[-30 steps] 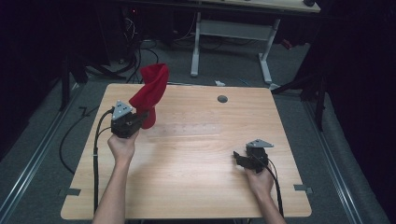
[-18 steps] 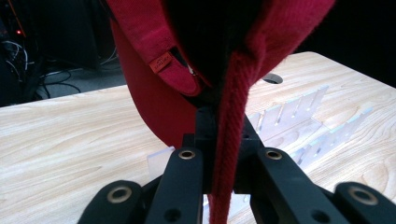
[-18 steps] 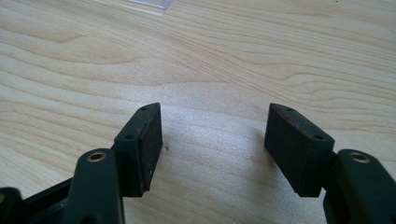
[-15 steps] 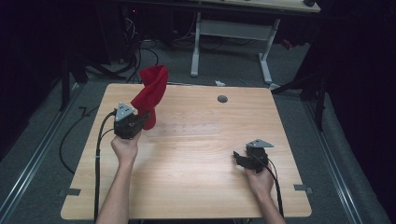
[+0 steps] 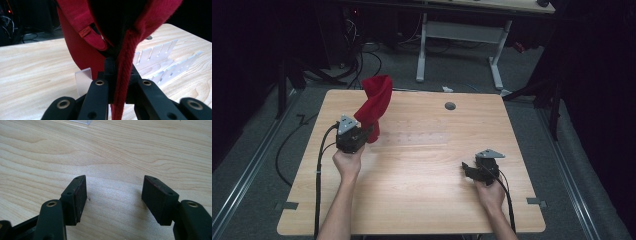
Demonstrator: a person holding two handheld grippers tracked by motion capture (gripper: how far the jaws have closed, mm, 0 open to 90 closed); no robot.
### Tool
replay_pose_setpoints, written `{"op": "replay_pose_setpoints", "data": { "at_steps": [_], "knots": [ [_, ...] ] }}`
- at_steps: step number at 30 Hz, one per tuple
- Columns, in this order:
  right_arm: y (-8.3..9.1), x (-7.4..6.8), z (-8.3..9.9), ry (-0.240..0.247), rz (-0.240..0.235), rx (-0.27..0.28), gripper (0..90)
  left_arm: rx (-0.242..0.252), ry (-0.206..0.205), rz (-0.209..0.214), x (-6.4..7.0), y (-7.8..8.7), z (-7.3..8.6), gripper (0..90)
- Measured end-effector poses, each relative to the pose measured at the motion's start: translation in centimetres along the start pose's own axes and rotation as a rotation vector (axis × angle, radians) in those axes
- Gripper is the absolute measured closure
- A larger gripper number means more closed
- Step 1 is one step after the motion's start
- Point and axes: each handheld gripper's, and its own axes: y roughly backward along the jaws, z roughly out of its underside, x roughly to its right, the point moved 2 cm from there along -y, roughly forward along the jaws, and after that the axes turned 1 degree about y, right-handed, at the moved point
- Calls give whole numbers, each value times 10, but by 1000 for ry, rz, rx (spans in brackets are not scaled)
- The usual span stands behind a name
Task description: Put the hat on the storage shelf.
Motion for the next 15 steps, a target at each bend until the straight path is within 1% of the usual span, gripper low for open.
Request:
{"op": "replay_pose_setpoints", "data": {
  "at_steps": [2, 7, 11, 14, 15],
  "knots": [
    [0, 0, 0, 0, 0, 0, 372, -9, -10, -5, 1, 0, 2, 842],
    [0, 0, 0, 0, 0, 0, 372, -25, -8, -13, 0, 1, 3, 840],
    [0, 0, 0, 0, 0, 0, 372, -35, 24, -14, -4, 5, 4, 840],
    [0, 0, 0, 0, 0, 0, 372, -67, 11, -13, -3, 8, 7, 828],
    [0, 0, 0, 0, 0, 0, 372, -67, 11, -13, -3, 8, 7, 823]
  ]
}}
